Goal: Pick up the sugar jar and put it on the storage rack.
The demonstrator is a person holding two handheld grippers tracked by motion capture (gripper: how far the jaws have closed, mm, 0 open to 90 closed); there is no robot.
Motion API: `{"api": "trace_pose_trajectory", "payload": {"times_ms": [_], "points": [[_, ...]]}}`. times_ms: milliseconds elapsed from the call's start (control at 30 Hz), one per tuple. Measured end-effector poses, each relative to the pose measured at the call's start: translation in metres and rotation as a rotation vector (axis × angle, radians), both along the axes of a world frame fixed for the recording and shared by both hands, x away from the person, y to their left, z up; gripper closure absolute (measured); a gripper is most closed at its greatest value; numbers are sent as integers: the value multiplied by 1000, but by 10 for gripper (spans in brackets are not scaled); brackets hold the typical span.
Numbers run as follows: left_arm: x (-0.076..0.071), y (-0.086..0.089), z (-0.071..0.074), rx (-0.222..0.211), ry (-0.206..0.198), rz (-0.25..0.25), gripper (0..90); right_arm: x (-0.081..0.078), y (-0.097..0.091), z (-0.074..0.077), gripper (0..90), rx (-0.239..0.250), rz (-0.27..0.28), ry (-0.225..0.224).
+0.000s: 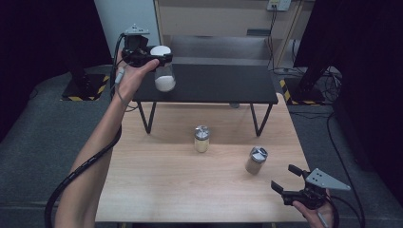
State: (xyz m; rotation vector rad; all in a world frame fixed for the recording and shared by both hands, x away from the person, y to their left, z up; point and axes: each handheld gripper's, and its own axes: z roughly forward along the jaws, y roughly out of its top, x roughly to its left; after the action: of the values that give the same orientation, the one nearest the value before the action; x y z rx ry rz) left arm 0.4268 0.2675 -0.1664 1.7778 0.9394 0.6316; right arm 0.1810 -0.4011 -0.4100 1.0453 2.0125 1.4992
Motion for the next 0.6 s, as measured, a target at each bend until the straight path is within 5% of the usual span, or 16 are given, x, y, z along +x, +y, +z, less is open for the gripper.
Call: {"api": "trace_pose_trajectory", "payload": {"times_ms": [600], "points": [[14,-2,-10,-8,13,84,326,0,0,0,60,0,2,1]]}}
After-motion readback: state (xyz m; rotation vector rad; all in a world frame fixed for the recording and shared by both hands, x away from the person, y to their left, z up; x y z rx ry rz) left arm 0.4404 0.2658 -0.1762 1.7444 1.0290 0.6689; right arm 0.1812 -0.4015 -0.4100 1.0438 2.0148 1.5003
